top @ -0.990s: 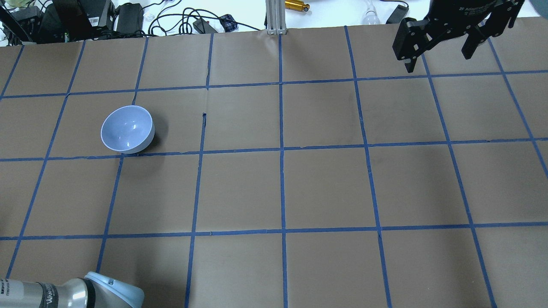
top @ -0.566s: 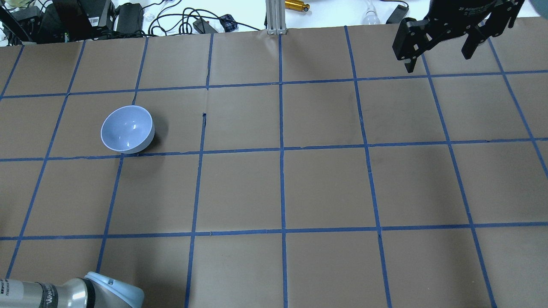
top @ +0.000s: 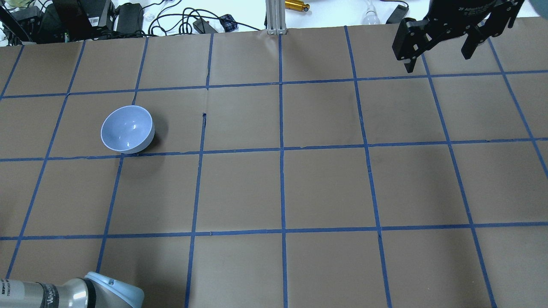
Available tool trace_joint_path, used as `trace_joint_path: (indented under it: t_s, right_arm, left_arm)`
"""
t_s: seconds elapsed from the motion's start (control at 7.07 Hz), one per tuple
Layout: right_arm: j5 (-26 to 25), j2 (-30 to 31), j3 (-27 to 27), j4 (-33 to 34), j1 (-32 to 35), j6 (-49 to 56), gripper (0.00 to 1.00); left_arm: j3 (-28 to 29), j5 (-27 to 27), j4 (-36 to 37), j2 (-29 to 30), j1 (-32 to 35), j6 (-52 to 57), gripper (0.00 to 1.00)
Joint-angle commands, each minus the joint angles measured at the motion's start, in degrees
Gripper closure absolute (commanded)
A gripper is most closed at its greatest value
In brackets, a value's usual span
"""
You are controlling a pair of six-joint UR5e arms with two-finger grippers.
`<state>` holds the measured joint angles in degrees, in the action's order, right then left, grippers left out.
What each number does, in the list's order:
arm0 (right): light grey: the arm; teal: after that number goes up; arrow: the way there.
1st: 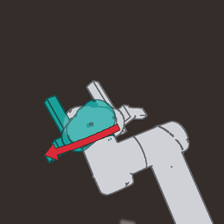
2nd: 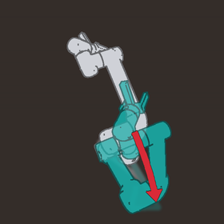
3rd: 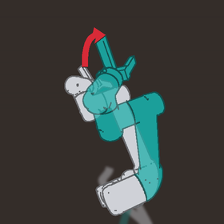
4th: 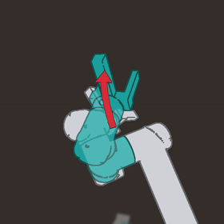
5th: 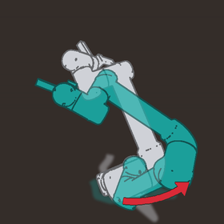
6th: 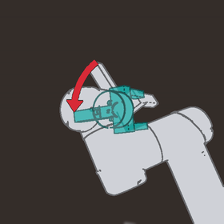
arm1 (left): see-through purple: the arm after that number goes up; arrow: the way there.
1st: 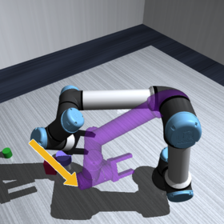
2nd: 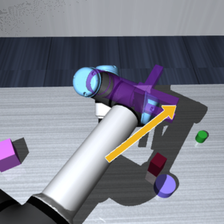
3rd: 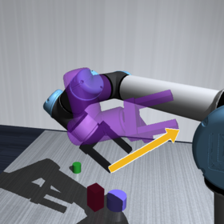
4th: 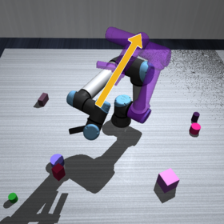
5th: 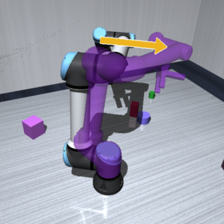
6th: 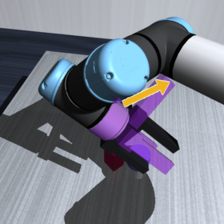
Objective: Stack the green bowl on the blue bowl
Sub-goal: 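Close the left gripper on the mint-green bowl's rim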
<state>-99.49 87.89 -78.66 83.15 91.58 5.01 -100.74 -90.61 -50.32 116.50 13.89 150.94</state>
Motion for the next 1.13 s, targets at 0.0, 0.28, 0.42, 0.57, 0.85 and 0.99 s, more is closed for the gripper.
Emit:
trace_joint_path:
  t_s: [0.0, 0.28, 0.42, 0.57, 0.85, 0.99]
  right_arm:
    - [0.0, 0.0, 0.0, 0.0, 0.0, 0.0, 0.0]
    - [0.0, 0.0, 0.0, 0.0, 0.0, 0.0, 0.0]
    - [0.0, 0.0, 0.0, 0.0, 0.0, 0.0, 0.0]
    - [0.0, 0.0, 0.0, 0.0, 0.0, 0.0, 0.0]
    - [0.0, 0.0, 0.0, 0.0, 0.0, 0.0, 0.0]
    - [0.0, 0.0, 0.0, 0.0, 0.0, 0.0, 0.0]
  left_arm:
    - [-0.07, -0.53, -0.05, -0.14, 0.0, -0.03, 1.0]
    - [-0.16, -0.62, -0.05, -0.05, 0.09, -0.2, 1.0]
    - [-0.16, -0.62, -0.13, -0.13, 0.09, -0.2, 1.0]
    - [-0.16, -2.71, -0.05, -0.4, 0.61, -0.73, 1.0]
    - [0.1, -3.34, -0.57, -2.15, 2.97, -0.47, 1.0]
    - [0.45, -4.91, -0.83, -3.64, 5.34, -0.9, 1.0]
